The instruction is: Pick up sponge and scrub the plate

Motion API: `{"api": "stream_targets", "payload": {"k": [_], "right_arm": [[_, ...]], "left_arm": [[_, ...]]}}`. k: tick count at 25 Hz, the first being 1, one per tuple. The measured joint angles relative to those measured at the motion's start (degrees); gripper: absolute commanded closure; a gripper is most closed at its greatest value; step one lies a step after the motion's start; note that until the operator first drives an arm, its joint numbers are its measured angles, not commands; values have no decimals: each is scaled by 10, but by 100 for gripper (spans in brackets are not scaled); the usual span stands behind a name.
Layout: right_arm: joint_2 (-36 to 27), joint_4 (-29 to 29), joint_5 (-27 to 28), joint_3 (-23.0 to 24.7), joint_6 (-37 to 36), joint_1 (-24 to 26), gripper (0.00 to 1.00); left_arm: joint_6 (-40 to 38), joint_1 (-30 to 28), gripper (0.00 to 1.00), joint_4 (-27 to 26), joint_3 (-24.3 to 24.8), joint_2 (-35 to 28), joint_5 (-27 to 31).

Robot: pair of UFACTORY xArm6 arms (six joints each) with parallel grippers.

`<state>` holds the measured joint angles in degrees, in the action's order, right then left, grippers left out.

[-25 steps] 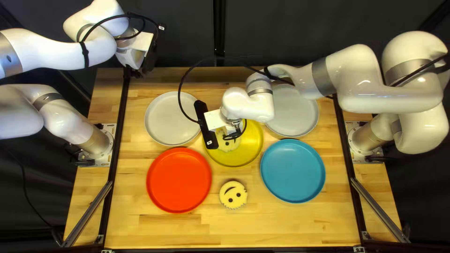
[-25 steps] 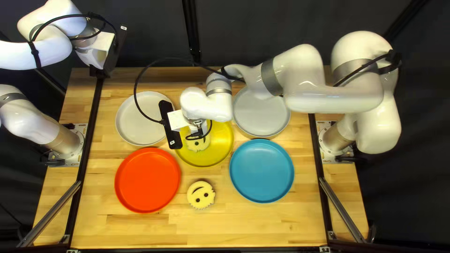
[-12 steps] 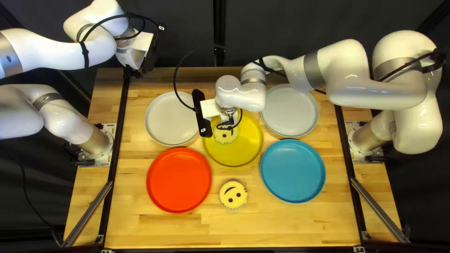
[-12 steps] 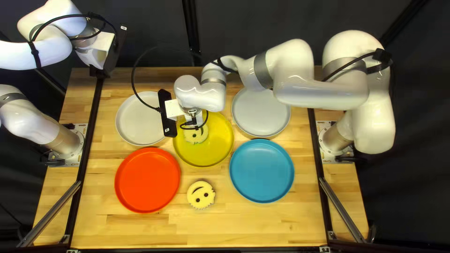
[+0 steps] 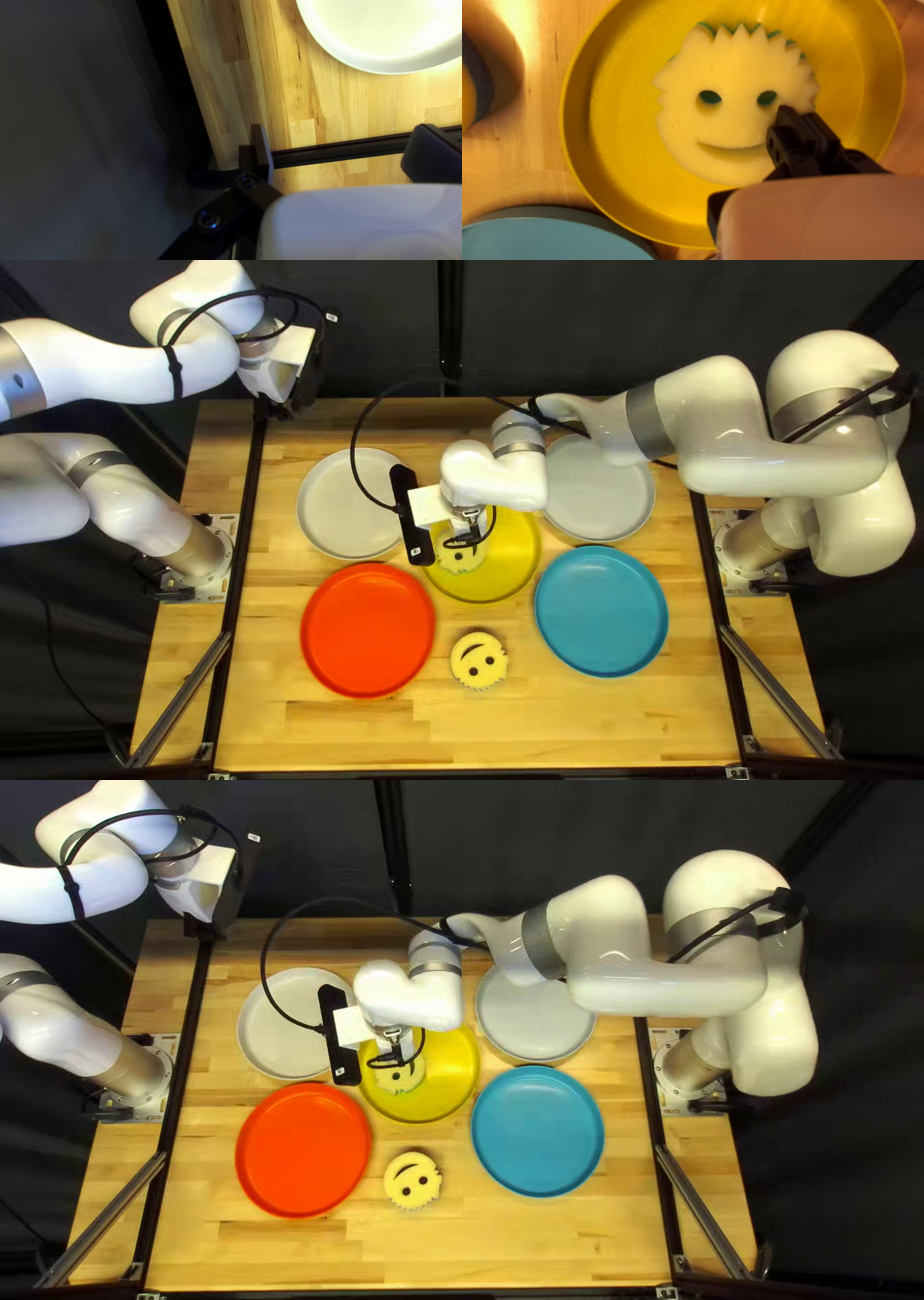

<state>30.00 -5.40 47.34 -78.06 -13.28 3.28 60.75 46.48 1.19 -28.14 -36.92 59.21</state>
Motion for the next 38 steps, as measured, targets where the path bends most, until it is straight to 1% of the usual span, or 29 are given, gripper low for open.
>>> {"api": "stream_targets", "payload": {"k": [5,9,12,19,22,31,38], "right_arm": [[15,8,8,-20,-16,21,100],[19,13,14,-27,-20,26,100],[19,12,12,-26,-14,16,100],[1,-4,10,-8,16,-26,100],[-4,-11,8,0,18,-30,100],[-8,-20,-11,24,-17,11,100],[-36,-30,-9,46,-18,26,100]], "left_arm": [[0,0,0,0,0,0,0],[0,0,0,0,0,0,0],[0,0,0,0,0,0,0],[0,0,0,0,0,0,0],[0,0,0,0,0,0,0],[0,0,0,0,0,0,0],[0,0,0,0,0,0,0]]}}
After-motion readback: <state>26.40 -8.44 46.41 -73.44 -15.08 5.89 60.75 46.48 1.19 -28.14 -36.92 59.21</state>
